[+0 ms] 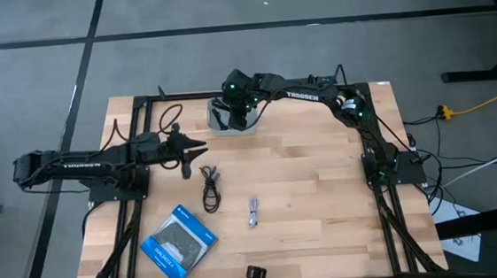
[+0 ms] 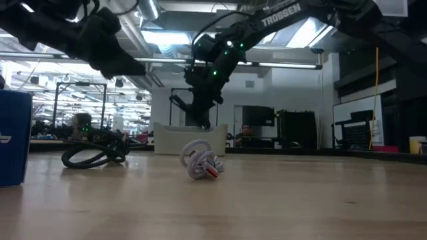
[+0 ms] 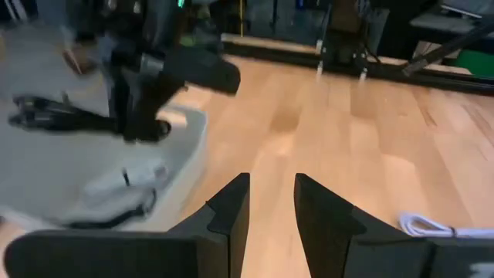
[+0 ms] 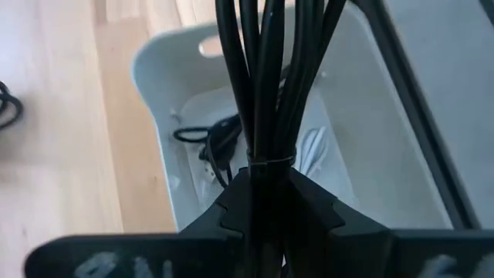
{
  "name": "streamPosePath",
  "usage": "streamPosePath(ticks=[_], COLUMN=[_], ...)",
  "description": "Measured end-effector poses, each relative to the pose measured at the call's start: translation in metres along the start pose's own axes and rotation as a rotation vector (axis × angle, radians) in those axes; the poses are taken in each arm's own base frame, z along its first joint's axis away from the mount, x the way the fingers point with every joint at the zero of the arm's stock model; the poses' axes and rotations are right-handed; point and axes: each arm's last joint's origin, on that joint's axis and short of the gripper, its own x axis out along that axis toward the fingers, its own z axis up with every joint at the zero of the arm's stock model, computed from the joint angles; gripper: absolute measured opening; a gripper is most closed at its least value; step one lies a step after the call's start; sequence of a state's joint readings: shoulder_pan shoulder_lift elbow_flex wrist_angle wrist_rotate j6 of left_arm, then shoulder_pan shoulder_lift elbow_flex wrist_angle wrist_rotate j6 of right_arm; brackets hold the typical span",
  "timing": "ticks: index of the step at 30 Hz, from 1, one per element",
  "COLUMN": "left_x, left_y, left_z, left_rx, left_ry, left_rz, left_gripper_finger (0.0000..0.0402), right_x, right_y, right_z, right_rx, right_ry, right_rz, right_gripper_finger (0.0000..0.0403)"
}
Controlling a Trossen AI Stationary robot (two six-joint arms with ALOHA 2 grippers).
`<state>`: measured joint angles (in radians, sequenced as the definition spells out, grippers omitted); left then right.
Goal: Pick and place USB-C Cables
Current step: Put the bottom black charger cable into the white bin, then adjust the white bin
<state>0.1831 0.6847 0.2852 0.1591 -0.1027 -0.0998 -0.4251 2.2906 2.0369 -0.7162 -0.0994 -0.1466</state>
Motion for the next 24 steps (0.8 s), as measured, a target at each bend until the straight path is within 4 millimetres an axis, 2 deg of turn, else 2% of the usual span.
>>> streamPosePath(ticks=[5, 12, 16, 18, 21, 24], left_x=[-0.003, -0.004, -0.004, -0.004, -0.004, -0.004], left_y=[0.003, 0.004, 0.005, 0.005, 0.005, 0.005], left_z=[-0.007, -0.007, -0.007, -0.007, -0.007, -0.007], left_rx=[-0.117, -0.093, -0.093, -0.093, -0.092, -0.092], left_ry=[0.115, 0.118, 0.118, 0.118, 0.118, 0.118], left_rz=[0.019, 0.070, 0.073, 0.074, 0.074, 0.075], left_gripper_finger=[0.0096, 0.0096, 0.0096, 0.0096, 0.0096, 0.0096], right_x=[0.004, 0.002, 0.002, -0.003, -0.018, -0.030], right_y=[-0.001, 0.000, 0.000, 0.002, 0.013, 0.037], right_z=[-0.002, -0.002, -0.006, -0.011, -0.023, -0.030], right_rx=[0.011, 0.025, 0.059, 0.169, 0.448, 0.470], right_ry=[0.015, 0.015, 0.059, 0.138, 0.350, 0.513], right_rz=[0.001, 0.001, 0.007, 0.012, 0.068, 0.080], right_gripper_finger=[0.0057, 0.0157, 0.0185, 0.0189, 0.0190, 0.0191])
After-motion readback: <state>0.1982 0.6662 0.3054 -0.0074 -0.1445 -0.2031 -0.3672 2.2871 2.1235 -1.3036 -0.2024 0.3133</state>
